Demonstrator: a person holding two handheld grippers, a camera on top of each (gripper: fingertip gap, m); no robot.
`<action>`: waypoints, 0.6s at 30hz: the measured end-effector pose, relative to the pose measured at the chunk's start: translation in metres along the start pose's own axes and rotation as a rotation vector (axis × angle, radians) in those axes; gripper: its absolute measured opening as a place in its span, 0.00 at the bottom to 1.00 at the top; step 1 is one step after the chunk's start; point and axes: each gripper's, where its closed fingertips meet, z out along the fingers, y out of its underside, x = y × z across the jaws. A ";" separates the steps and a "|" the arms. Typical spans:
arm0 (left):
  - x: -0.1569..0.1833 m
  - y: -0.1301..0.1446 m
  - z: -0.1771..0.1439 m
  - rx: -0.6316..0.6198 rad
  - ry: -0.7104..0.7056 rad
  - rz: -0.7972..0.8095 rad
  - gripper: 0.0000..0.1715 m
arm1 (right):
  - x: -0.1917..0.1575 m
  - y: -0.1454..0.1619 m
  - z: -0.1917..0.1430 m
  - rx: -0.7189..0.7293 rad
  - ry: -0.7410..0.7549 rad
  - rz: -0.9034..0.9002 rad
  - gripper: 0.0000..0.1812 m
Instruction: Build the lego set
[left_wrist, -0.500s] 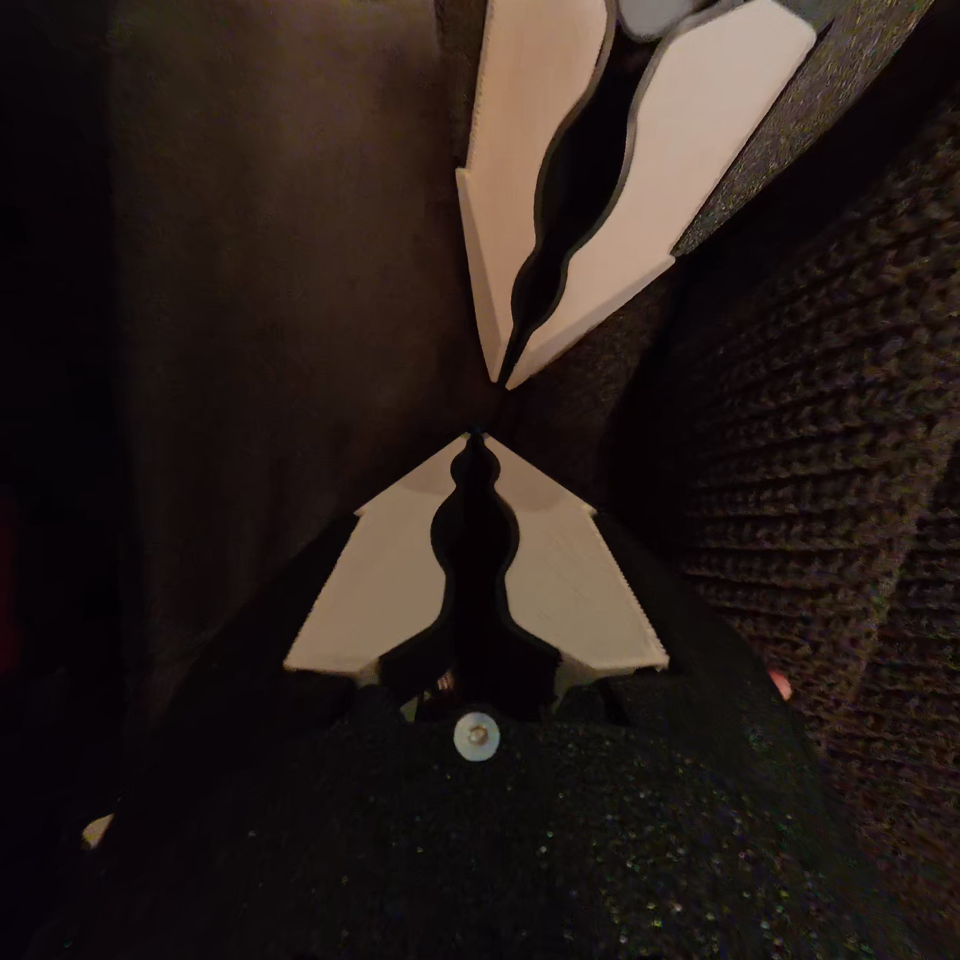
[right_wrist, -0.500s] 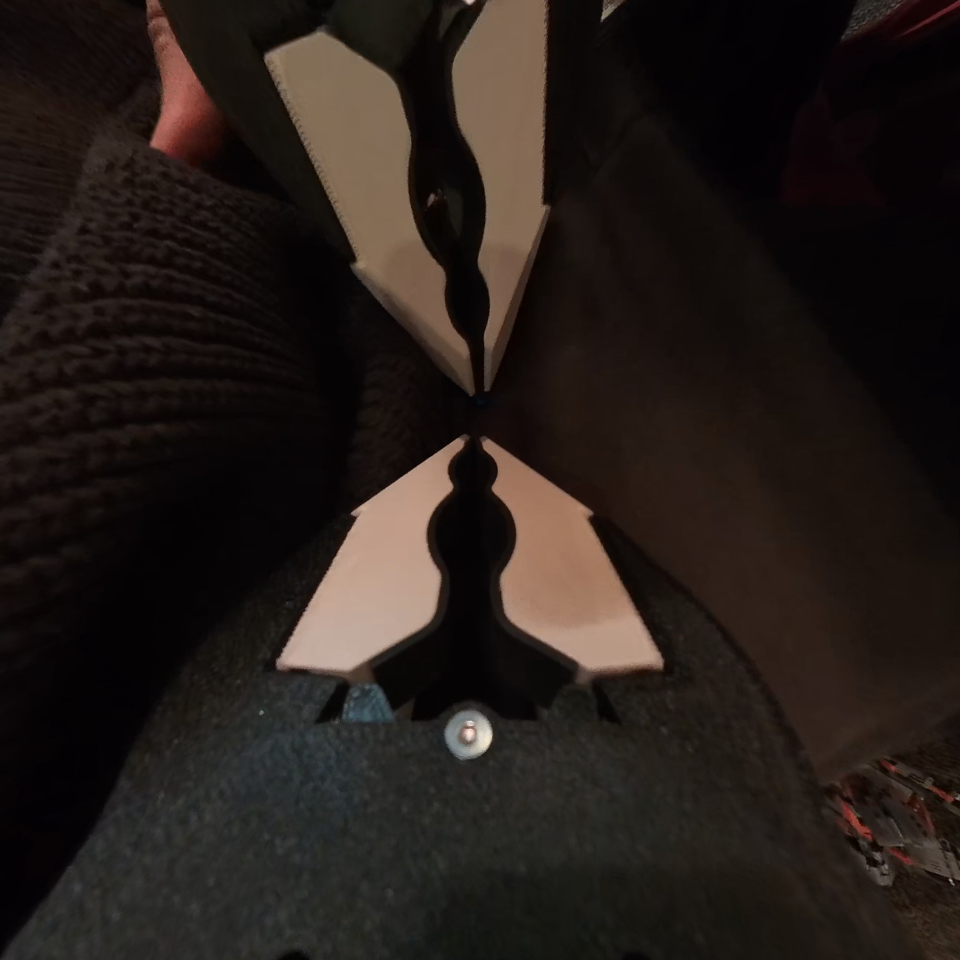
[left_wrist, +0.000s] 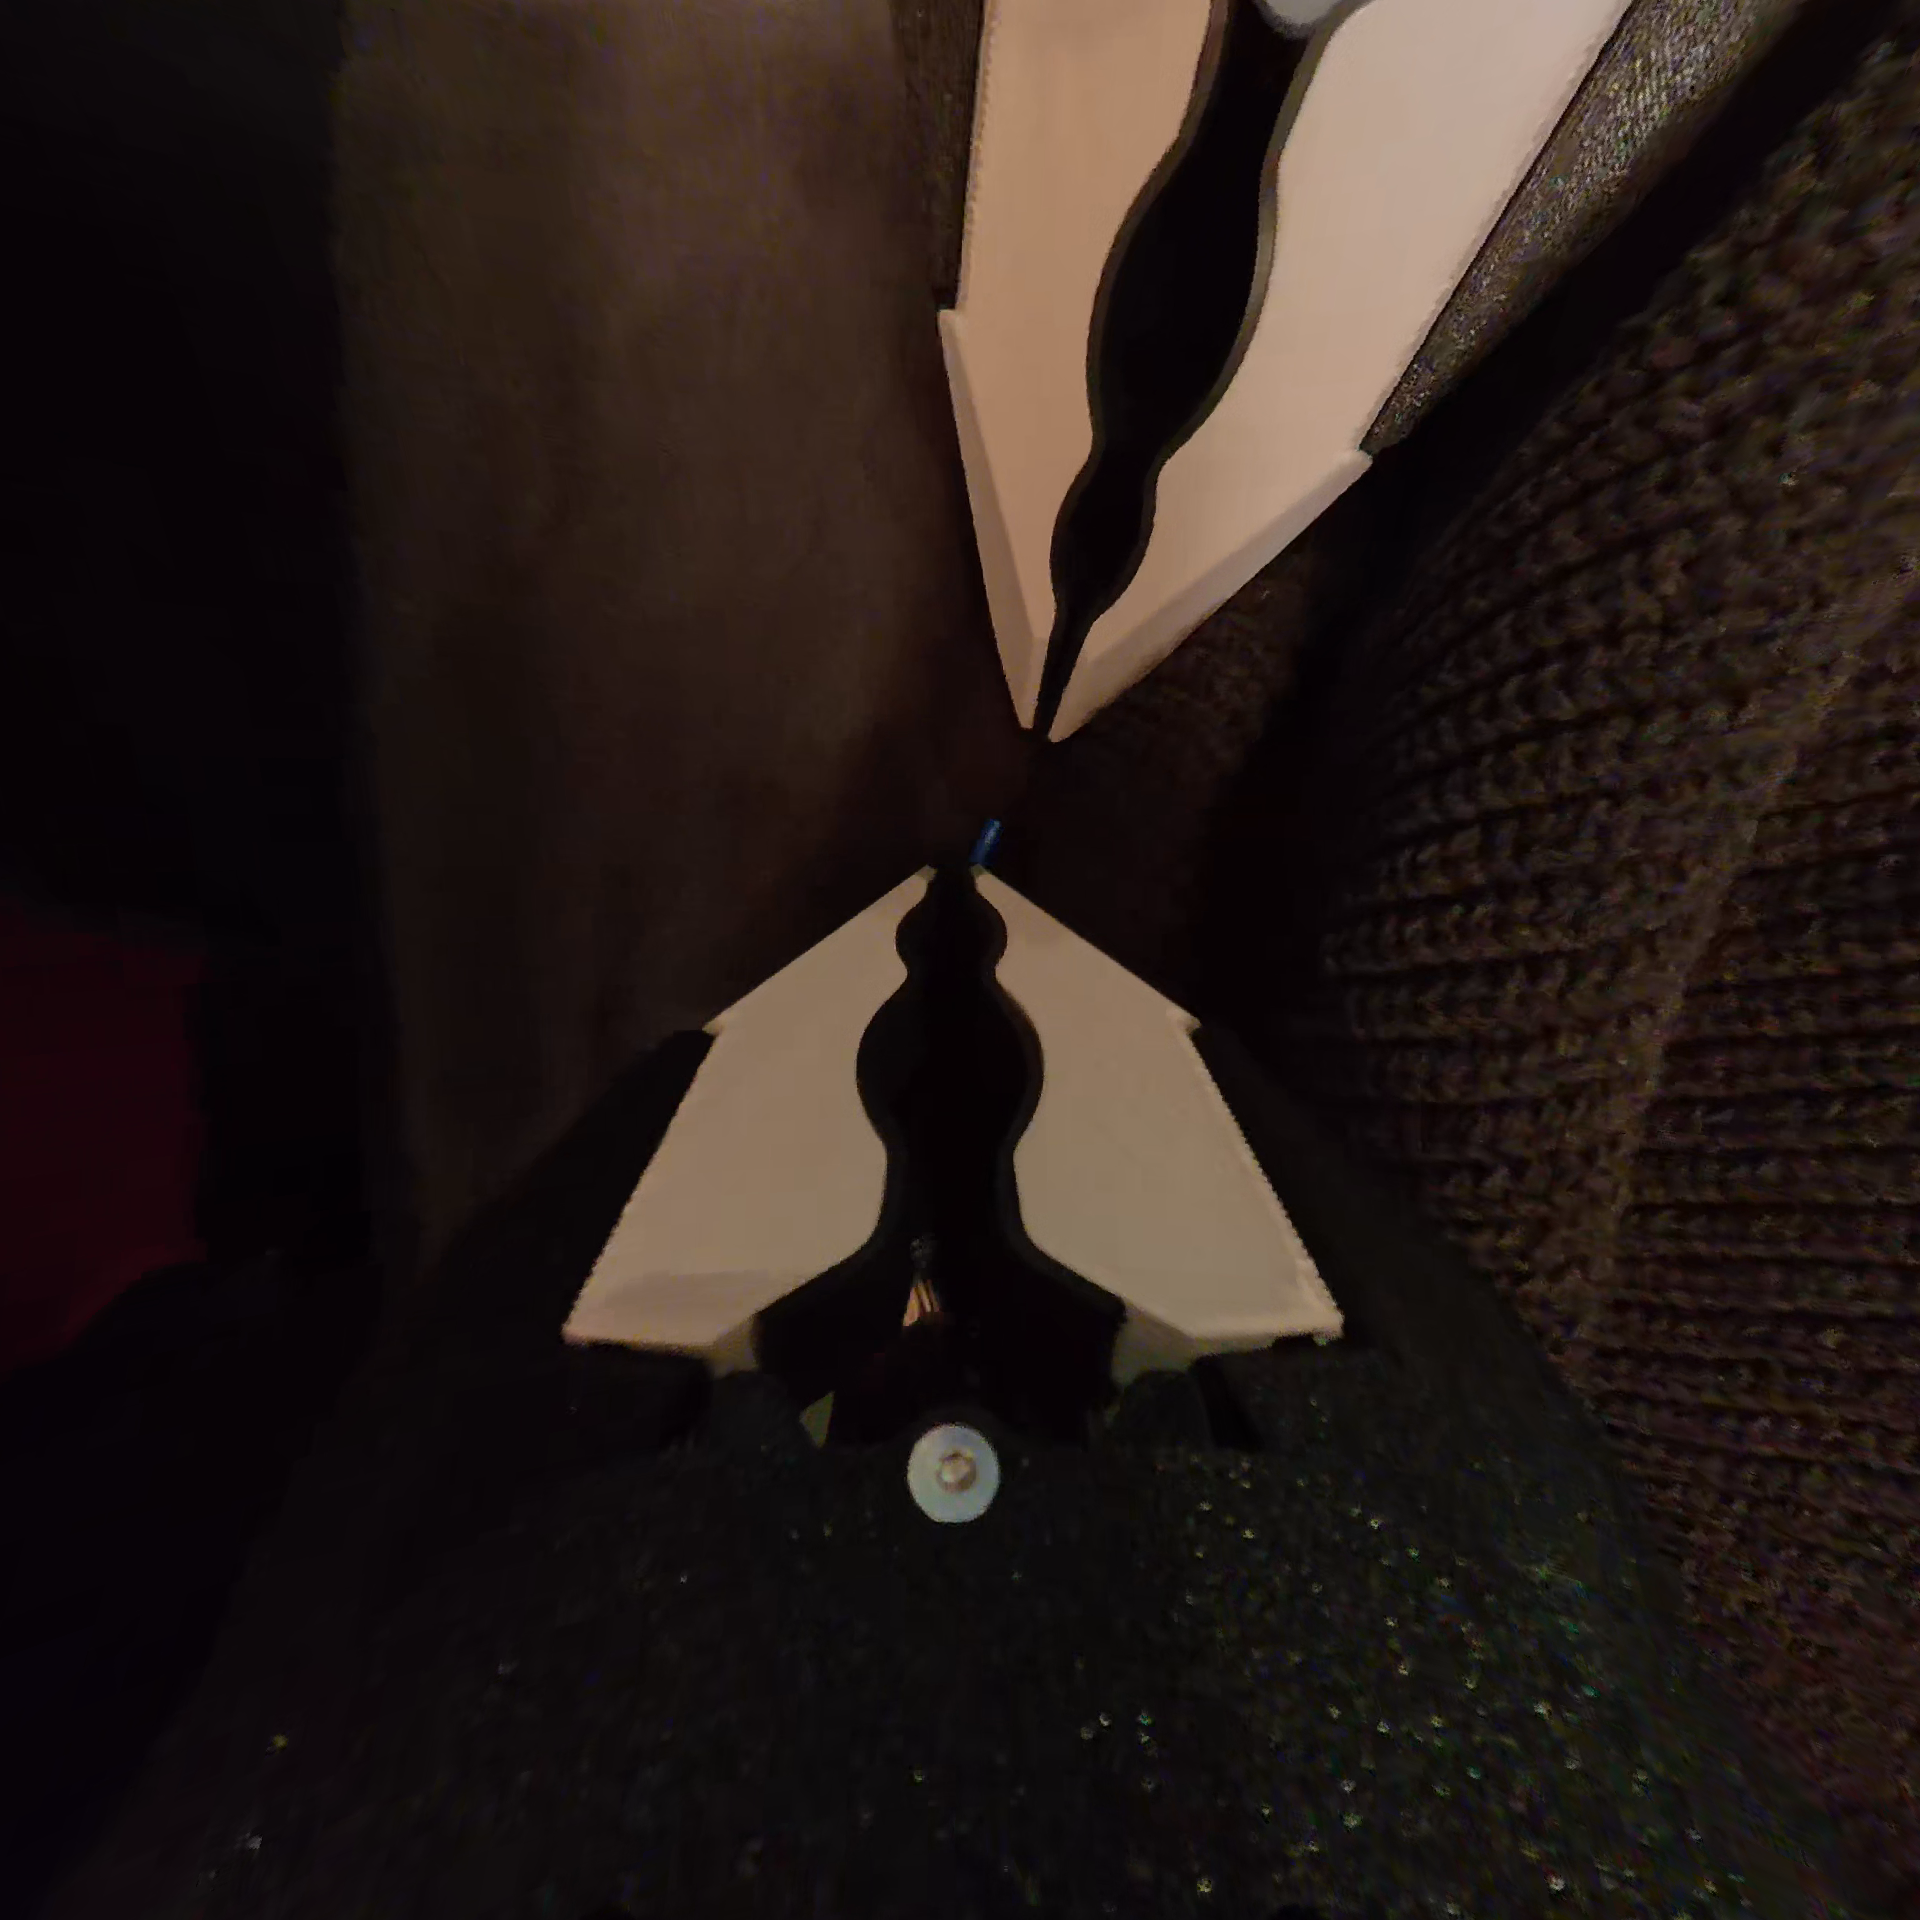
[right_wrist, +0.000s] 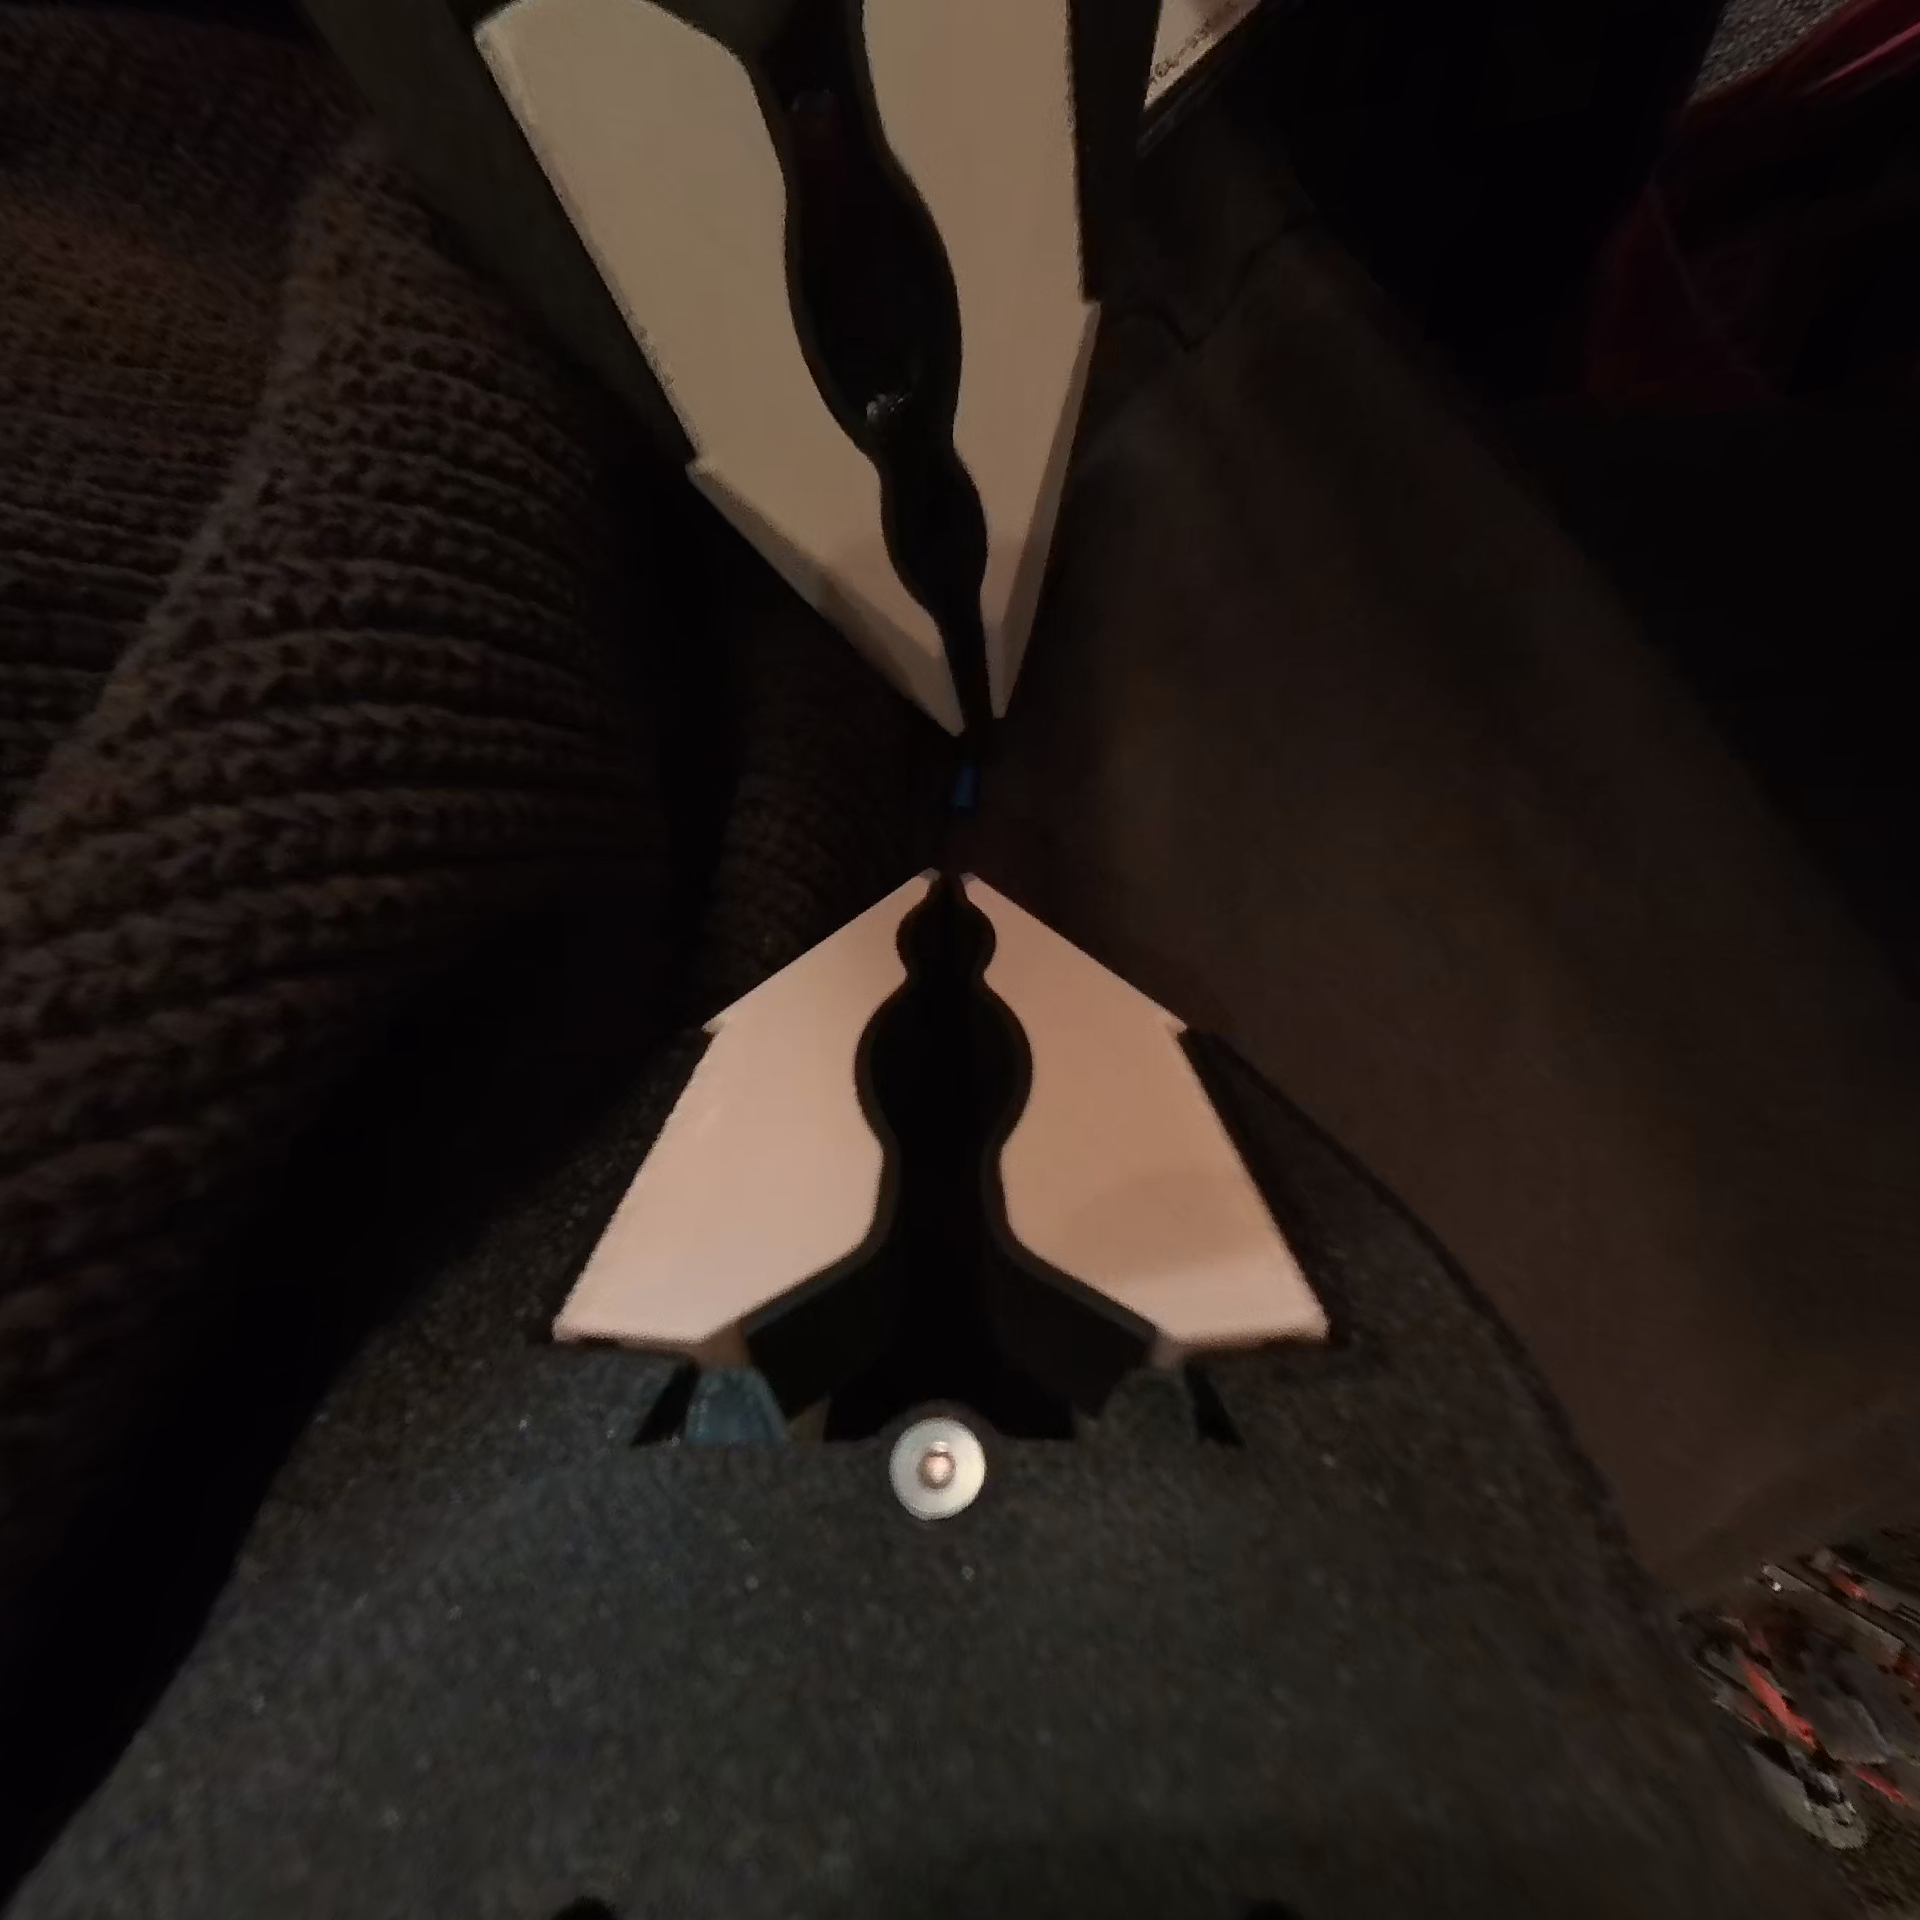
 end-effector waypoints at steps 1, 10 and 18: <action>0.001 0.001 0.003 -0.007 0.006 0.005 0.01 | 0.000 0.000 0.000 0.000 -0.001 0.000 0.00; 0.012 0.003 0.014 -0.049 0.082 0.072 0.00 | 0.000 0.000 -0.001 0.010 0.005 -0.003 0.00; 0.016 0.003 0.012 -0.039 0.115 0.065 0.00 | 0.000 0.000 -0.001 0.015 -0.006 0.017 0.00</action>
